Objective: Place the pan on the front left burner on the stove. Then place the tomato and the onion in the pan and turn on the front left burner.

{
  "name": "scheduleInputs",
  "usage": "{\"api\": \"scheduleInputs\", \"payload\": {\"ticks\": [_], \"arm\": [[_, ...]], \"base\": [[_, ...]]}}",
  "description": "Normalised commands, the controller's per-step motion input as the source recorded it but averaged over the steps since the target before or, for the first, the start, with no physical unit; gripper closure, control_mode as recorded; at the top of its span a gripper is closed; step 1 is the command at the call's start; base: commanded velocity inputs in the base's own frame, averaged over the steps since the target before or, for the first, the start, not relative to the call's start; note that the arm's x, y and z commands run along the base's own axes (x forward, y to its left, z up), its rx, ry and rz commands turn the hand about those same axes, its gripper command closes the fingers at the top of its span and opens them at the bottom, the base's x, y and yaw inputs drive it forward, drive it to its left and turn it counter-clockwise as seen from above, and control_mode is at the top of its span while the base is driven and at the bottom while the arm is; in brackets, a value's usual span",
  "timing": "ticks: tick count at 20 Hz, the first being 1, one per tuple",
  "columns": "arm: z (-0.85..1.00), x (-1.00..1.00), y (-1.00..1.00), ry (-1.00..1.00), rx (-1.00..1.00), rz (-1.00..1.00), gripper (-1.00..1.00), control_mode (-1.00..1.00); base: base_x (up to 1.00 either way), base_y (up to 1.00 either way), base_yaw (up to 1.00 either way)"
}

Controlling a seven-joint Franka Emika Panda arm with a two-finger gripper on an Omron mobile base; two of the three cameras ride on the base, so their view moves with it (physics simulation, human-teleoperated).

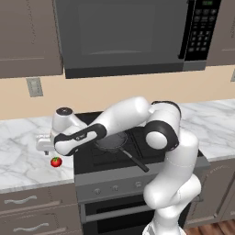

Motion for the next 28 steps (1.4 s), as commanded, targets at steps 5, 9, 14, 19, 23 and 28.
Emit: {"api": "scheduleInputs", "payload": {"ticks": [5, 9, 14, 19, 23, 28], "arm": [[-0.02, 0.00, 0.00, 0.00, 0.00, 0.00, -1.00, -1.00], [-0.08, 0.00, 0.00, 0.00, 0.00, 0.00, -1.00, -1.00], [-0.16, 0.00, 0.00, 0.00, 0.00, 0.00, -1.00, -1.00], [-0.13, 0.00, 0.00, 0.00, 0.00, 0.00, -1.00, -1.00], [-0.13, 0.00, 0.00, 0.00, 0.00, 0.00, -1.00, -1.00], [-0.15, 0.00, 0.00, 0.00, 0.00, 0.00, -1.00, -1.00]], "base": [[0.00, 0.00, 0.00], [0.00, 0.00, 0.00], [0.00, 0.00, 0.00], [0.00, 0.00, 0.00], [0.00, 0.00, 0.00], [0.00, 0.00, 0.00]]}}
